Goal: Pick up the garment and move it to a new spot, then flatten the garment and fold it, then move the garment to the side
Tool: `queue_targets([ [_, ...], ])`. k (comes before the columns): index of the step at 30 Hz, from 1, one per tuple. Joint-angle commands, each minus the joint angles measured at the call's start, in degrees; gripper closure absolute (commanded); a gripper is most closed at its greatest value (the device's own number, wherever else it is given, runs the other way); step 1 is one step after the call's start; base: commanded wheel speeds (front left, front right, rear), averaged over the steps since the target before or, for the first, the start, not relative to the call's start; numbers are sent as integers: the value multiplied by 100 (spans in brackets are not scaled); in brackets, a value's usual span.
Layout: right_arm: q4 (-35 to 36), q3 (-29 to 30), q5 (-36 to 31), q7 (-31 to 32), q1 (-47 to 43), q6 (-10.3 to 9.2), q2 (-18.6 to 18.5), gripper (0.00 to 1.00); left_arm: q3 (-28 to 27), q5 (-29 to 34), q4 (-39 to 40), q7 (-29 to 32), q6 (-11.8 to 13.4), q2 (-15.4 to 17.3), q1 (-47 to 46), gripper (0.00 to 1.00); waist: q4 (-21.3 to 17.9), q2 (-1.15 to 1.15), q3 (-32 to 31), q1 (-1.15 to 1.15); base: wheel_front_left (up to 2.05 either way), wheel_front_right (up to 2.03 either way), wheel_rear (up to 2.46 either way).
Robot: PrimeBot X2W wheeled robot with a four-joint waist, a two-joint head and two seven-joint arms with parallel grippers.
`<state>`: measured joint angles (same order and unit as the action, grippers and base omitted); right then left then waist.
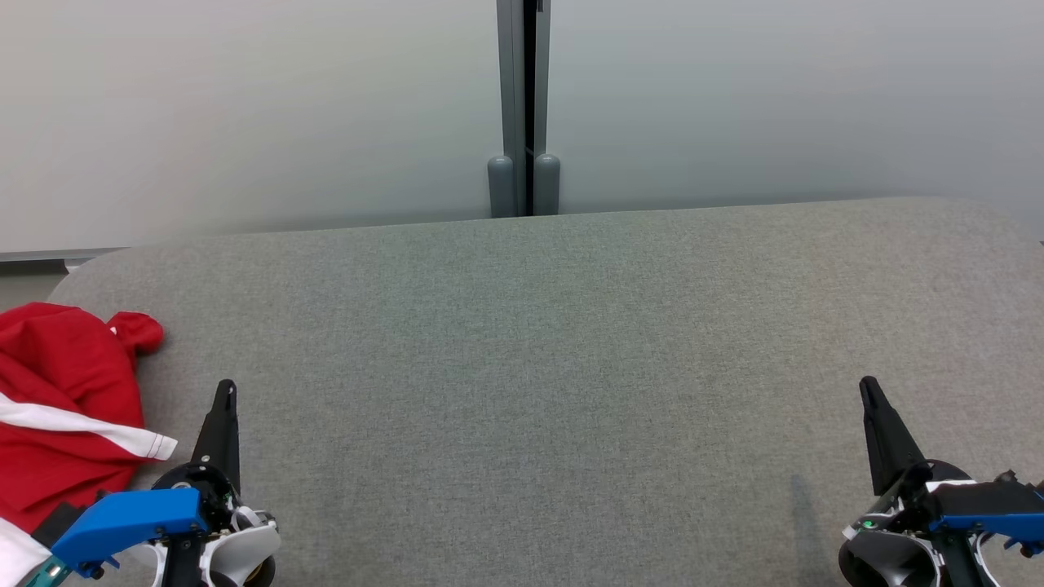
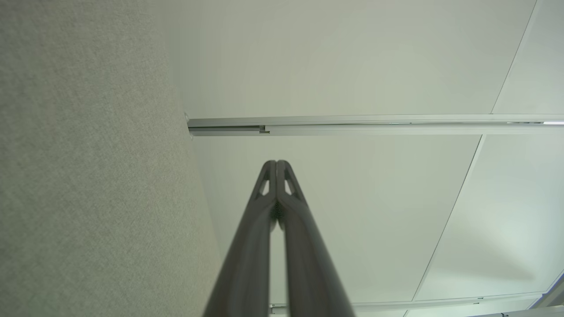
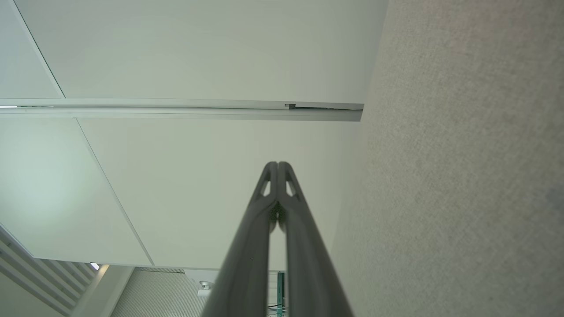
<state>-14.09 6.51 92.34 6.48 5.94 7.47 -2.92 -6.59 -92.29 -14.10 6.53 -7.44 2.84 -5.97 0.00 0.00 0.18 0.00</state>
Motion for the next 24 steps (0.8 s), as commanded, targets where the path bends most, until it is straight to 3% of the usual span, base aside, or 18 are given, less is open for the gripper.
queue_targets([
  [1,-5,2,14,9,71,5,9,100,-8,-24,21,14,-26,-5,-59,100,0,0,0,0,0,0,0],
  [15,-5,2,14,9,71,5,9,100,-8,-24,21,14,-26,-5,-60,100,0,0,0,0,0,0,0],
  [16,12,-3,-26,-1,43,3,7,0,17,18,13,-12,-8,7,-38,0,0,0,0,0,0,0,0],
  [24,-92,-68,-75,-129,-103,-6,17,0,122,29,-100,-96,2,-20,87,0,-1,0,5,0,0,0,0],
])
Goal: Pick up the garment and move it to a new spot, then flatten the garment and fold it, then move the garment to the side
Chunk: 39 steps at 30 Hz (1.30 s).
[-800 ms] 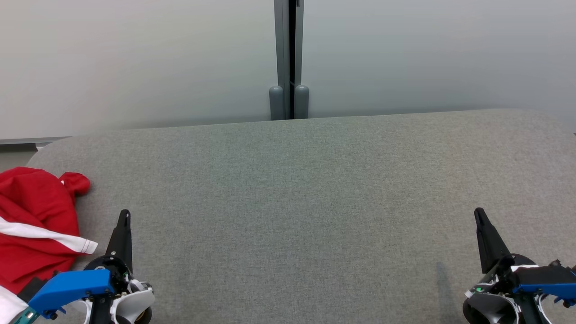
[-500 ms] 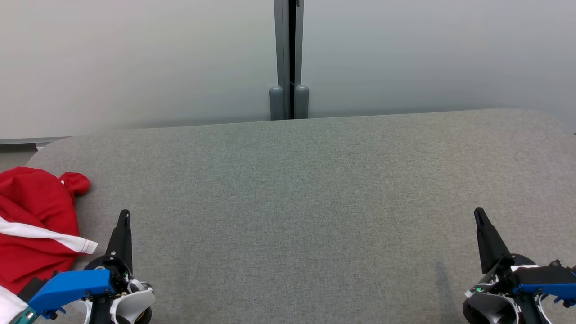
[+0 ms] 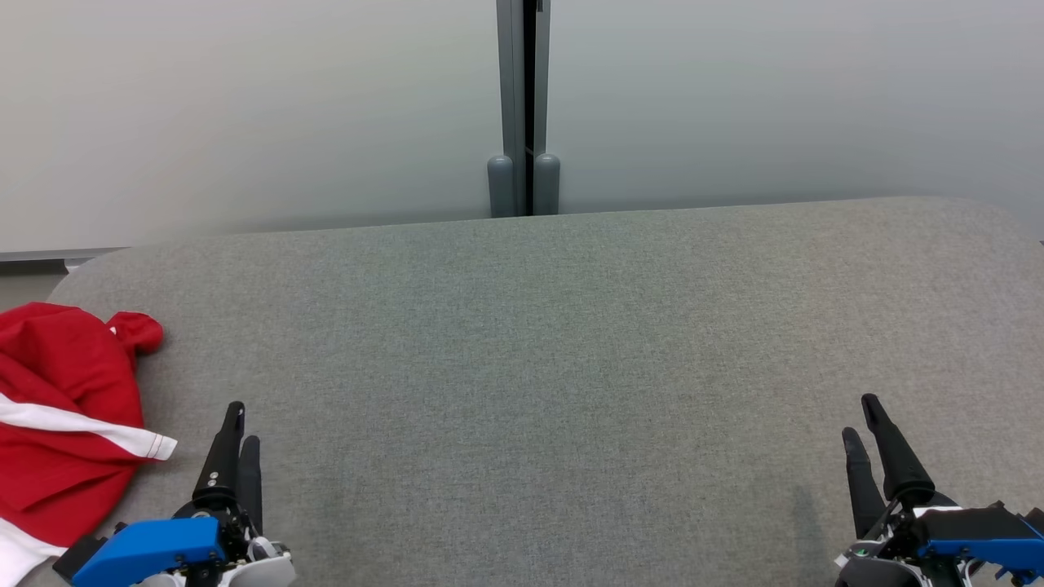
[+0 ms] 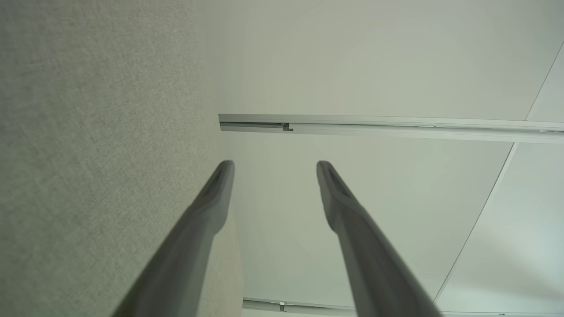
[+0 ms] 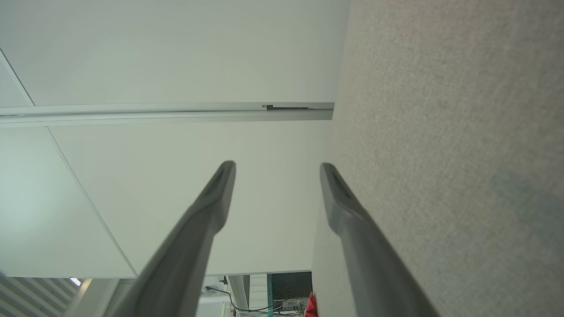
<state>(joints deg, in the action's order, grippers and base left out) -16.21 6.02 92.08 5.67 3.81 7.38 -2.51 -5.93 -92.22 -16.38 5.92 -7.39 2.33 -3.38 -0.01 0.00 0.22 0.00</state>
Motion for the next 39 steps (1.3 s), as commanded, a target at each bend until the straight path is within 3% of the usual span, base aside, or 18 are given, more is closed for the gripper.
queue_targets([
  [1,130,-36,-69,-78,111,3,-26,0,83,31,140,-57,-4,31,-184,0,0,0,2,0,0,0,0],
  [11,193,-204,-711,-367,176,4,-129,0,462,475,357,-387,-5,195,-279,0,-6,0,8,0,0,0,0],
  [29,662,-376,-3530,-789,201,7,-199,0,602,2962,583,-811,-8,235,-301,0,-11,0,-6,0,0,0,0],
  [39,718,-506,-4619,-970,162,8,-280,0,770,4018,511,-992,-9,323,-271,0,-6,0,-25,0,0,0,0],
])
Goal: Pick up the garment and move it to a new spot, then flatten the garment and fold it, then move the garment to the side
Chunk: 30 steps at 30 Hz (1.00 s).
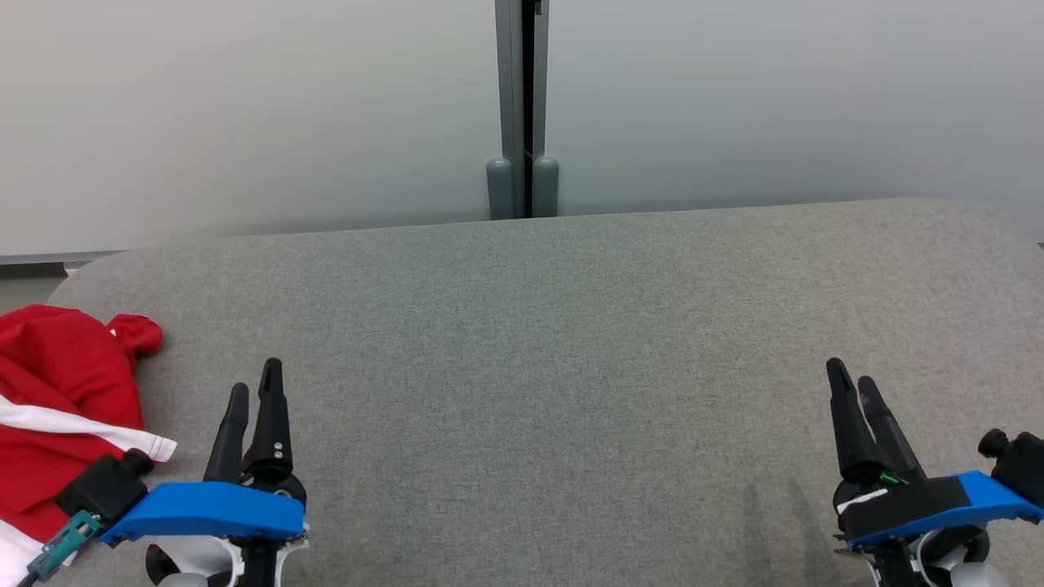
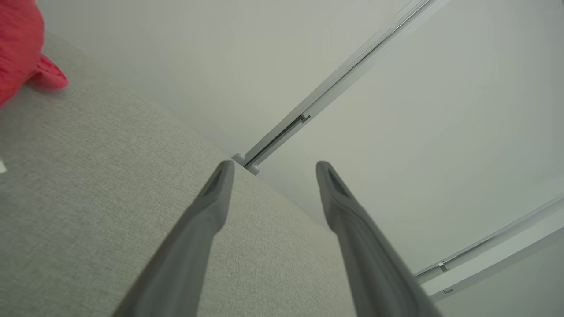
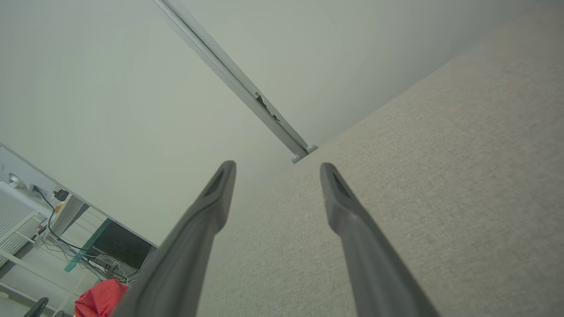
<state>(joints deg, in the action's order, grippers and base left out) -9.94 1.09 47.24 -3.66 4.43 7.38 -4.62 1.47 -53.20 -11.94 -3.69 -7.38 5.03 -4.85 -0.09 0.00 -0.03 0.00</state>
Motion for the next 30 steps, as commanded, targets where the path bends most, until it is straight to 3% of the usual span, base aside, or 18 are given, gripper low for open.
queue_targets([
  [1,96,-25,-244,-59,97,8,-77,0,44,210,58,-54,-10,61,-122,0,3,0,-2,0,0,0,0],
  [30,-265,-182,-2527,-462,47,12,-22,0,189,2313,-383,-538,-12,147,-89,0,-3,0,-42,0,0,0,0],
])
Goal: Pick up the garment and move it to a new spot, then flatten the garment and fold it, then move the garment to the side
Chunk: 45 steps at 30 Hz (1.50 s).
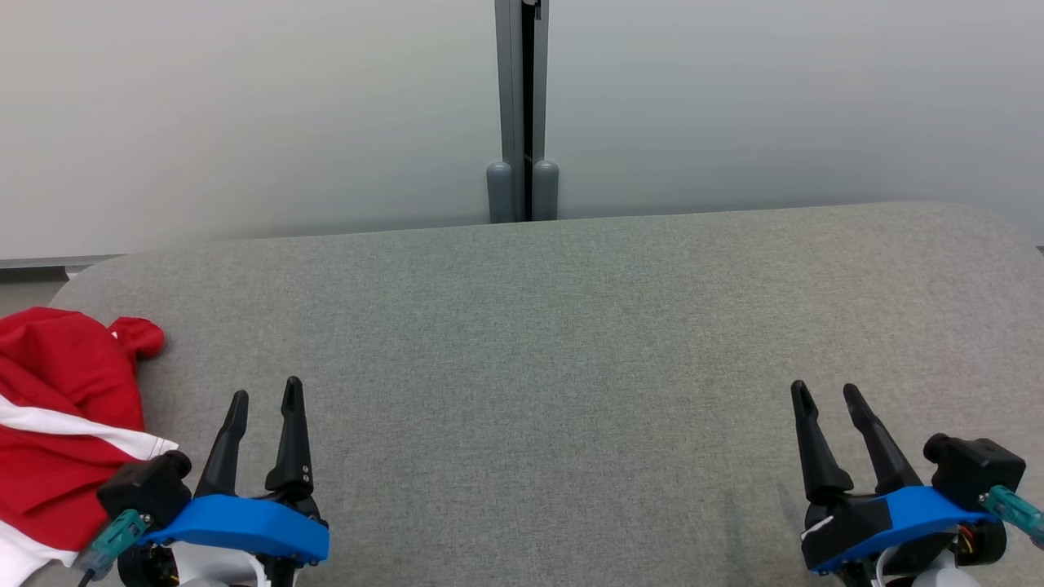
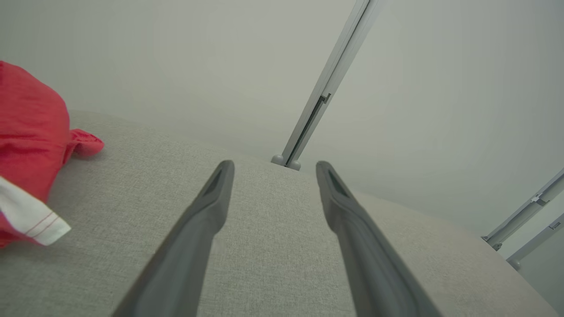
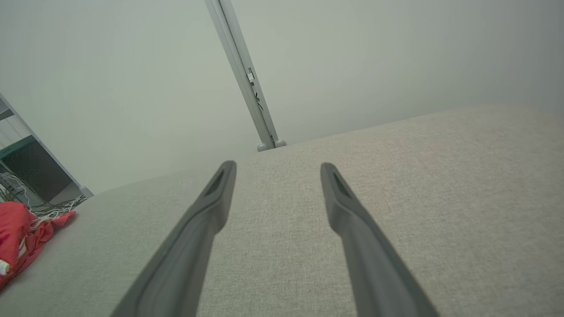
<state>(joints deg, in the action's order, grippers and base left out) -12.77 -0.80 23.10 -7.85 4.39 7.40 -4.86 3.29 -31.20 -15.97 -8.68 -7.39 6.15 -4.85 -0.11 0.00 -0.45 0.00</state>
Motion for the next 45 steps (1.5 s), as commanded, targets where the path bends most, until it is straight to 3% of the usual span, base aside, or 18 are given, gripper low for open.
queue_targets([
  [1,-6,7,-169,-45,51,10,8,0,8,170,-1,-55,-11,33,-85,0,-1,0,0,0,0,0,0],
  [45,-250,-72,-1984,-614,-165,9,195,0,-25,2141,-754,-578,22,-112,11,0,30,0,0,0,0,0,0],
])
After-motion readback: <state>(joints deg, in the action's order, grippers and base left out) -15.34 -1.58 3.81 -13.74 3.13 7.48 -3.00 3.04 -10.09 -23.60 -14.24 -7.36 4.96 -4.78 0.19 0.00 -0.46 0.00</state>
